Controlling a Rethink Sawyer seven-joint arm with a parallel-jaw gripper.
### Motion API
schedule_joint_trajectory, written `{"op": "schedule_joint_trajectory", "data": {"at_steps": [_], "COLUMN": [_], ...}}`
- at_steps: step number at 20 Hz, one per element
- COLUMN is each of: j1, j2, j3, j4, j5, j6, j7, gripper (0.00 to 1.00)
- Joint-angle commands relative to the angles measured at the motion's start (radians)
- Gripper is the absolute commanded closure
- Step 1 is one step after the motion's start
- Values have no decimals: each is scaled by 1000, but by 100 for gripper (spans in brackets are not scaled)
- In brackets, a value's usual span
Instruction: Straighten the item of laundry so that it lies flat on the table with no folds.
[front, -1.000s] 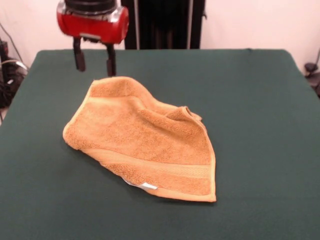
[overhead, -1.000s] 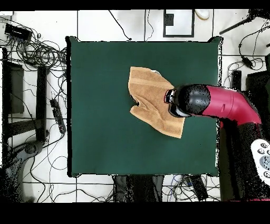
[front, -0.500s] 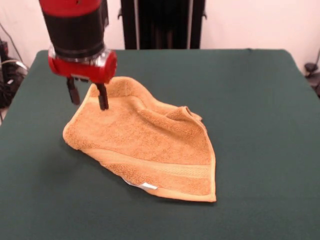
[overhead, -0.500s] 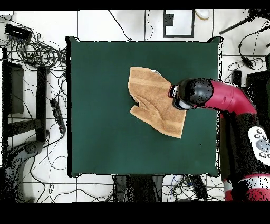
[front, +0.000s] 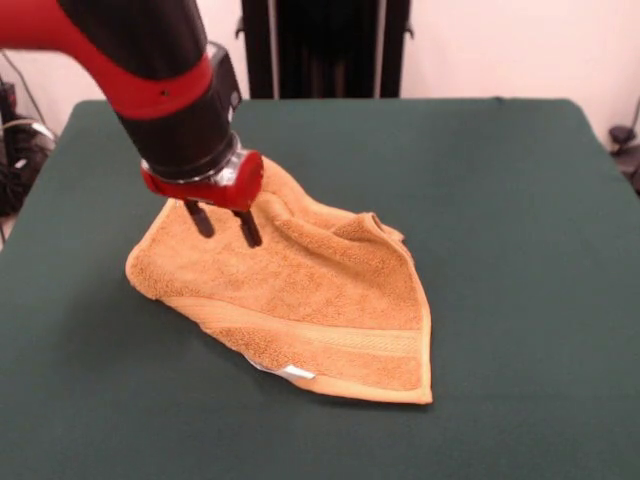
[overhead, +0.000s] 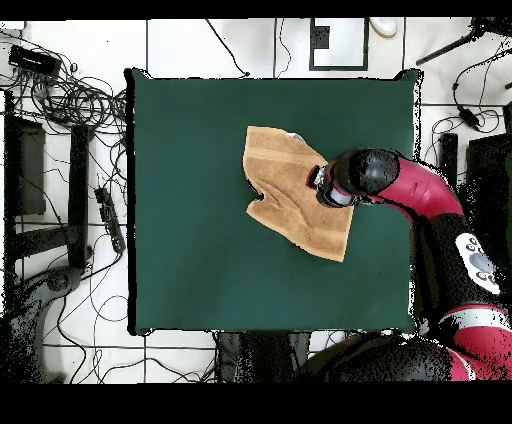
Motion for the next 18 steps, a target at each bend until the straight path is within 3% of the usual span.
{"op": "schedule_joint_trajectory", "data": {"at_steps": [1,5,10,15,18], "j1": [40,114,152,154,227], "j2": [80,115,205,308,328], "j3": [41,-44,-91,-95,-186], "j4": [11,-26,-85,-208,-278], "j5": [14,-132,-207,-243,-347], "j6": [20,-82,-236,-304,-386], "j7": [38,31,96,68,132], "gripper": [0,0,0,0,0]}}
